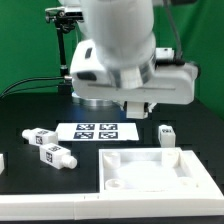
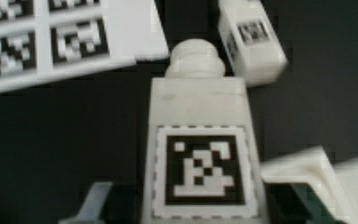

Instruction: Assemble one leg

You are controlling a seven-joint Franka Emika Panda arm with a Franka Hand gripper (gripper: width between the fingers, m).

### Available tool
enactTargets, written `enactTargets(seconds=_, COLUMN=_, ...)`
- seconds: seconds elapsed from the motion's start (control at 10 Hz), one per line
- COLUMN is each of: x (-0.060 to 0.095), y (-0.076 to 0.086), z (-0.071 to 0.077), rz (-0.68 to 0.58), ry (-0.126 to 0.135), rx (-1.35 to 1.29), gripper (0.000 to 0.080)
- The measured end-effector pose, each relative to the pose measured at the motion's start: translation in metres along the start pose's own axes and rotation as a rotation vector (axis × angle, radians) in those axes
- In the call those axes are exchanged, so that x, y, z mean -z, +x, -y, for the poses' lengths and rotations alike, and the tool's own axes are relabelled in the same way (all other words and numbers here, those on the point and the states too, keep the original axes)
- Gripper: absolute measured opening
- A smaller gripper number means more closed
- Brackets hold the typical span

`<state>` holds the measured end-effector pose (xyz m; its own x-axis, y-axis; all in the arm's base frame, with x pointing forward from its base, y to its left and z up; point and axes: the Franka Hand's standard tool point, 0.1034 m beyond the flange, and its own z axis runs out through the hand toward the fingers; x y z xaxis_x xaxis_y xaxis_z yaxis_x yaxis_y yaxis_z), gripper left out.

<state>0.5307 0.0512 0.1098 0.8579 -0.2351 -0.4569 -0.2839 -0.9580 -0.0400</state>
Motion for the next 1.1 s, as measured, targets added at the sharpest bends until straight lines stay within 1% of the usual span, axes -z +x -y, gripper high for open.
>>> enactTargets(seconds=0.1, x=-0.004, y=-0.007, z=0.000, rz=-0.055, ry=0.006, rx=0.002, gripper=0.0287)
enactTargets(seconds=0.2, x=-0.004, y=-0.004, z=0.001, rz=-0.107, ry=0.011, rx=0.004, gripper=0.0287)
enactTargets(seconds=0.3, x=-0.001, y=0.003, z=0.005, rz=-0.192, ry=0.020, rx=0.009, gripper=0.0287)
enactTargets(seconds=0.4, x=0.001, y=0.004, z=0.009, rz=-0.262, ry=0.028, rx=0.012, gripper=0.0287)
enactTargets(seconds=0.5, x=0.015, y=0.008, z=0.023, rz=-0.315, ry=0.042, rx=0.025, gripper=0.0287)
enactTargets(seconds=0.6, x=0.034, y=0.024, z=0.028, rz=-0.418, ry=0.059, rx=0.040, gripper=0.0287)
enactTargets(seconds=0.7, x=0.050, y=0.037, z=0.034, rz=-0.526, ry=0.068, rx=0.061, gripper=0.0287)
enactTargets(seconds=0.8, x=0.057, y=0.044, z=0.040, rz=-0.631, ry=0.068, rx=0.085, gripper=0.0287)
enactTargets(seconds=0.9, x=0.051, y=0.043, z=0.040, rz=-0.708, ry=0.072, rx=0.085, gripper=0.0287)
enactTargets(seconds=1.1, x=0.050, y=0.044, z=0.041, rz=-0.822, ry=0.076, rx=0.095, gripper=0.0287)
